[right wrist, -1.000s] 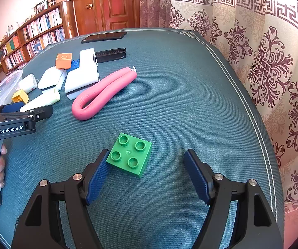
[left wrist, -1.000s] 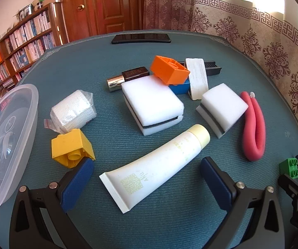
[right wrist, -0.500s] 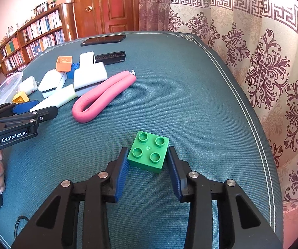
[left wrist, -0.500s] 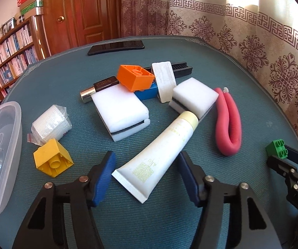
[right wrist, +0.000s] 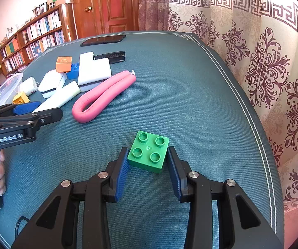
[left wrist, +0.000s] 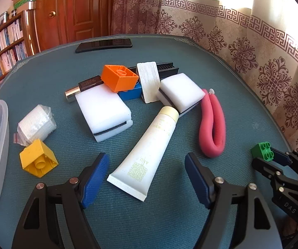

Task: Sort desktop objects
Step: 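Close the right gripper on the green Lego brick while the left gripper approaches the white tube, then grasp the white lotion tube with the left gripper and lift it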

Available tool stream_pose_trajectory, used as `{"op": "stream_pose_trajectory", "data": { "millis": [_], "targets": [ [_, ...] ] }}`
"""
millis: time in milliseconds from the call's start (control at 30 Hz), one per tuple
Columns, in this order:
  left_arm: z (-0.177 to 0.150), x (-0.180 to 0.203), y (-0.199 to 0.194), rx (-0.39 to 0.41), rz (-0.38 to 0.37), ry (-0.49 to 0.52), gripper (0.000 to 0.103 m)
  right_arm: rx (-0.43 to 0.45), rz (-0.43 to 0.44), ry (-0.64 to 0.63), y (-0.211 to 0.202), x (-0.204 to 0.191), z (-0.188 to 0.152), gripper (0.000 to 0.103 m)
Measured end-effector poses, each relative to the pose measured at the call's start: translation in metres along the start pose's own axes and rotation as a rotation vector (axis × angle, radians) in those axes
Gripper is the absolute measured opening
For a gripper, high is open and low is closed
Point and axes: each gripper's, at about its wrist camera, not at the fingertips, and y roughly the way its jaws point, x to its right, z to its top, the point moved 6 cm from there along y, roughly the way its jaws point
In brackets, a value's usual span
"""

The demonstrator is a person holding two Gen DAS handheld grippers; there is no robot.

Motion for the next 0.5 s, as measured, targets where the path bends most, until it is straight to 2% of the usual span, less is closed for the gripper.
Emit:
{"op": "stream_pose_trajectory", "data": {
  "millis": [267,367,433,500],
  "targets": [
    [0.016,0.003,0.016,-0.01,0.032,0.041,0.077,0.0,-0.001,0.0,0.0,0.0,0.0,0.04],
    [0.015,0.008,0.015,0.006,0.032,0.066,0.06,0.0,-0.001,0.0,0.0,0.0,0.0,0.04],
    [0.015,0.011,0.012,0.014,0.027,0.072,0.041,0.001,-0.001,0.0,0.0,0.0,0.0,0.04],
    [0.014,0.011,0.01,0.018,0.014,0.062,0.032,0.001,-0.001,0.0,0.0,0.001,0.0,0.04]
  ]
}}
